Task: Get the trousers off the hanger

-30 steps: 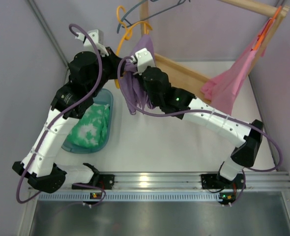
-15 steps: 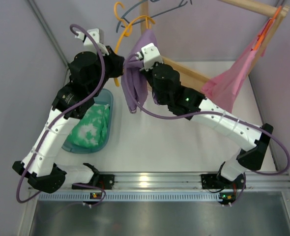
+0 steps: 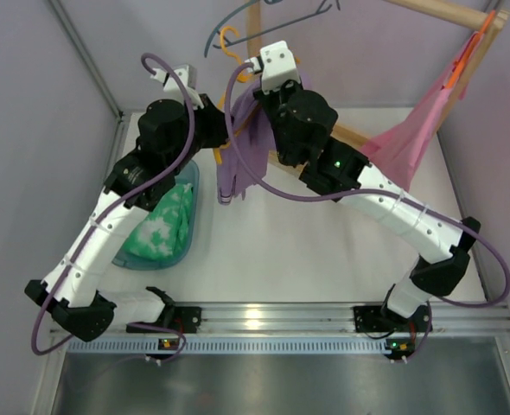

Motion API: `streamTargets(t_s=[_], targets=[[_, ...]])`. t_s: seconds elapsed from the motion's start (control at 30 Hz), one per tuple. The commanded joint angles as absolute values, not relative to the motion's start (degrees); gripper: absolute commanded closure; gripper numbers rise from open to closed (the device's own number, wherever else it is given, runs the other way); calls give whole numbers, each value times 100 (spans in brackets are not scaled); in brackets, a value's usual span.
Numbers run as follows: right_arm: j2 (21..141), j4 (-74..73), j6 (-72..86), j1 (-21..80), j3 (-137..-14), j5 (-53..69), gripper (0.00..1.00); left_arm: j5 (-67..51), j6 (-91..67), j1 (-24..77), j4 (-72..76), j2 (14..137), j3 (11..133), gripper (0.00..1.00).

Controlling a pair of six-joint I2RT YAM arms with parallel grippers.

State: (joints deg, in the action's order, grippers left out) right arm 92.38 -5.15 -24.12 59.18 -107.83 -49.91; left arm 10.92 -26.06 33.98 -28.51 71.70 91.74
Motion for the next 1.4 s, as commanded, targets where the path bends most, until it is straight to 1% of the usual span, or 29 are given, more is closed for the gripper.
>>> streamTargets(t_s=[0.0,0.23,0.4,0.57,0.87,1.0,1.03,1.13,1.2,1.3,1.37], targets=[[9105,667,-2829,5897,-11531,-5326,100,1222,-2725,3340,-2487,6856,9009,100],[8982,1371,-3251,5915,-11627,-5107,100,1362,-2830,3331,-2540,6812,8570,100],[9255,1861,-3927,5950,-12172,-5045,100,1547,-2926,3331,-2558,6733,8104,100],[9404,2276,-4262,5959,-12462,-4852,100,1731,-3067,3331,-2619,6531,7700,100],[9246,1898,-3542,5968,-12551,-4351,100,2127,-2909,3322,-3172,6074,7401,100],[9307,2442,-3744,5968,-12656,-4430,100,2022,-3032,3322,-3278,5661,6891,100],[9360,2583,-3779,5968,-12656,-4404,100,1821,-3093,3322,-3278,5634,6760,100],[9553,3101,-3727,5994,-12674,-3991,100,1452,-3330,3331,-3287,5669,6697,100],[9781,3339,-3762,6020,-12980,-3719,100,1529,-3532,3340,-3461,5765,6706,100],[10317,2982,-3736,6073,-13823,-3463,100,1985,-3954,3331,-3542,5705,6689,100],[10441,2988,-3788,6100,-13948,-3393,100,2405,-4016,3340,-3568,5590,6671,100]])
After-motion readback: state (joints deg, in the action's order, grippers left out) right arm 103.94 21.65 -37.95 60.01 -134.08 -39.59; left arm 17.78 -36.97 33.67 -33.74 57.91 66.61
